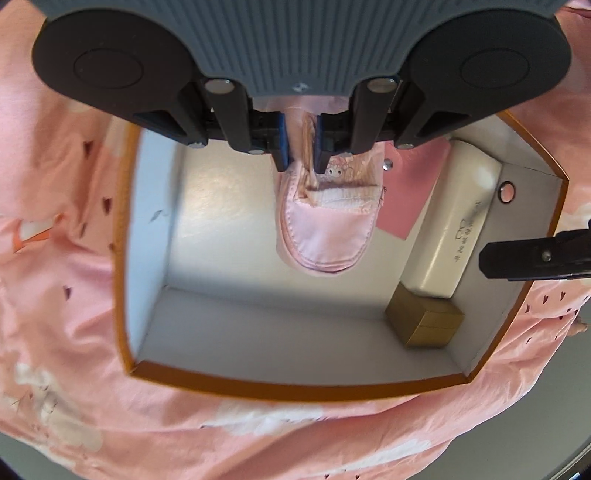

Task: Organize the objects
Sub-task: 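Open the left tool to drop the wallet while the right tool lowers the pouch into the box, then withdraw both tools from the box toward the black box and photo card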

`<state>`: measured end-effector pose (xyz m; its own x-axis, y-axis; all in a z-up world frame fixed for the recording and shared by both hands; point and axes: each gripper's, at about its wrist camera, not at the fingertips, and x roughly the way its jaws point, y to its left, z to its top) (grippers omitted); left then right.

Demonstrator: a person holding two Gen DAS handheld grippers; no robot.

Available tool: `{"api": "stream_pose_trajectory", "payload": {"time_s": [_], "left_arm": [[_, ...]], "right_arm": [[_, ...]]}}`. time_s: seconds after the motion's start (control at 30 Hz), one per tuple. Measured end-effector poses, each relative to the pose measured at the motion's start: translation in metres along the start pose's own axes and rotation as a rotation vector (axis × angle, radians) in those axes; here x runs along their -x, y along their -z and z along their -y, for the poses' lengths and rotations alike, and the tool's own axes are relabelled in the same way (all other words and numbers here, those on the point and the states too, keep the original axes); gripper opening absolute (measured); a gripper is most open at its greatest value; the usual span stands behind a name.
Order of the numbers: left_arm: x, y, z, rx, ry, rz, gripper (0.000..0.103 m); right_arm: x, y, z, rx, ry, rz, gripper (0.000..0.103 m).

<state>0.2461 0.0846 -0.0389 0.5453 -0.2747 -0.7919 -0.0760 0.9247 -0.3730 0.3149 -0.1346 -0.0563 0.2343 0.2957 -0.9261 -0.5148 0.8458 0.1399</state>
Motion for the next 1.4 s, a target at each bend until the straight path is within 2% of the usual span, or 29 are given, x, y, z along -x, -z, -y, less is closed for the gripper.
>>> {"api": "stream_pose_trajectory", "payload": {"time_s": [0.37, 0.53, 0.73, 0.87, 1.03, 1.17, 1.4], "left_arm": [[0.002, 0.001, -0.009, -0.002, 0.029, 0.016, 0.091], [0.009, -0.003, -0.011, 0.003, 0.036, 0.049, 0.09], [0.018, -0.004, -0.012, 0.008, 0.039, 0.078, 0.086], [0.023, -0.003, -0.016, 0.013, 0.031, 0.082, 0.086], [0.023, -0.003, -0.02, 0.018, 0.031, 0.086, 0.085], [0.022, -0.002, -0.02, 0.01, 0.035, 0.083, 0.084], [0.02, 0.003, -0.016, 0.001, 0.015, 0.077, 0.083]], "right_arm": [[-0.011, -0.006, 0.0, -0.045, -0.028, 0.006, 0.014], [0.024, -0.01, 0.003, -0.081, -0.114, 0.09, 0.014], [0.022, -0.018, -0.011, -0.132, -0.287, 0.07, 0.014], [0.001, -0.02, -0.028, -0.121, -0.269, 0.038, 0.014], [-0.023, -0.016, -0.032, -0.151, -0.267, -0.024, 0.014], [-0.036, -0.013, -0.03, -0.193, -0.3, -0.055, 0.014], [-0.045, -0.014, -0.031, -0.181, -0.253, -0.067, 0.017]]}}
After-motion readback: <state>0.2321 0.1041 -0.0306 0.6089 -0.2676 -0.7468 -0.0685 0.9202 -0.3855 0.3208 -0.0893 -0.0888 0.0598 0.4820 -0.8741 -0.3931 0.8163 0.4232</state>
